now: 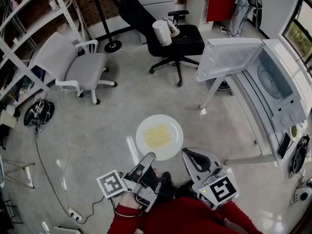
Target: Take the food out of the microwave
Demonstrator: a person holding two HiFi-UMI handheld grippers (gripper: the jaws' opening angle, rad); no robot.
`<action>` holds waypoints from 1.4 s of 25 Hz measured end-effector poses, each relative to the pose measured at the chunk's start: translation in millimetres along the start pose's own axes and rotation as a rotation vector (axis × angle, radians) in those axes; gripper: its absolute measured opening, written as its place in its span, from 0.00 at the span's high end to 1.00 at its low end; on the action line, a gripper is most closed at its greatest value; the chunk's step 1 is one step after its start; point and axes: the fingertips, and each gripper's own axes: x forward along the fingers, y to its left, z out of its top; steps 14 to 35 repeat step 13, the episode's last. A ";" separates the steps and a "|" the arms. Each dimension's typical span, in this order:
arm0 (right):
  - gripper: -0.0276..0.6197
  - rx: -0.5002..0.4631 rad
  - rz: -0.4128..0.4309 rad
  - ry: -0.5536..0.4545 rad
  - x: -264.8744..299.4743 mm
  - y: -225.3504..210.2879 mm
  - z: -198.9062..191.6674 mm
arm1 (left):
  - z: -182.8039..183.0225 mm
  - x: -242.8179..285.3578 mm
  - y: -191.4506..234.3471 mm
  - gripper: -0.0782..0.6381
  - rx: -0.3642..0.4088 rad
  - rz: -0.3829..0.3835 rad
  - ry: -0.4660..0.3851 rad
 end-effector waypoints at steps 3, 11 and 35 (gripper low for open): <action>0.94 -0.001 0.003 -0.001 1.0 2.3 -0.2 | 0.8 -1.4 0.5 0.86 0.001 -0.001 0.000; 0.94 -0.001 0.009 0.003 2.5 6.0 -1.5 | 2.8 -5.8 1.8 0.86 0.001 0.003 -0.006; 0.94 -0.001 0.010 0.005 3.4 6.4 -2.0 | 4.3 -6.9 2.0 0.86 -0.001 0.003 -0.009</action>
